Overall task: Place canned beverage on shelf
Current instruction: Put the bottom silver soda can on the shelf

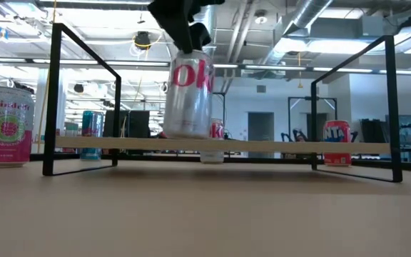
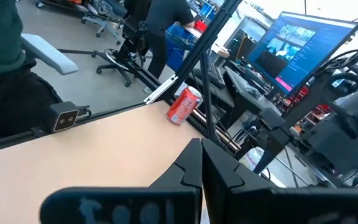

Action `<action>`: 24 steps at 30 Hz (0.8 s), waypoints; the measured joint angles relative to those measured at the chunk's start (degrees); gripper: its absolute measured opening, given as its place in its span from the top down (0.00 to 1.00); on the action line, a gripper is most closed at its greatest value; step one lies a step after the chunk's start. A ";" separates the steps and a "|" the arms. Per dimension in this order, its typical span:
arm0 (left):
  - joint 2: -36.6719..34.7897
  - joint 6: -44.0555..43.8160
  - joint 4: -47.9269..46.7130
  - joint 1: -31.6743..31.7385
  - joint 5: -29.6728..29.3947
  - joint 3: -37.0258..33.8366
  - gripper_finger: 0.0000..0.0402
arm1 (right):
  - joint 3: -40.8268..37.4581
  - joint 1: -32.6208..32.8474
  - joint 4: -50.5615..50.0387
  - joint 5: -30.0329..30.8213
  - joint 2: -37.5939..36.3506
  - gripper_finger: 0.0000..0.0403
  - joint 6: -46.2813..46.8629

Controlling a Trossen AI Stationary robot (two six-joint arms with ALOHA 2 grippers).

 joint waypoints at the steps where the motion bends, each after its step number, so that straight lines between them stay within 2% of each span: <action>1: -0.08 -0.07 0.97 0.23 0.67 -0.80 0.40 | 0.00 0.00 0.04 0.00 0.00 0.94 0.00; 7: 0.16 -3.06 0.85 0.36 3.23 -1.66 0.39 | 0.00 0.00 0.35 0.00 0.00 0.94 -0.31; 24: -3.75 -5.75 -1.71 0.02 1.36 -1.74 0.33 | -0.02 -0.50 0.33 0.00 0.02 0.94 -0.37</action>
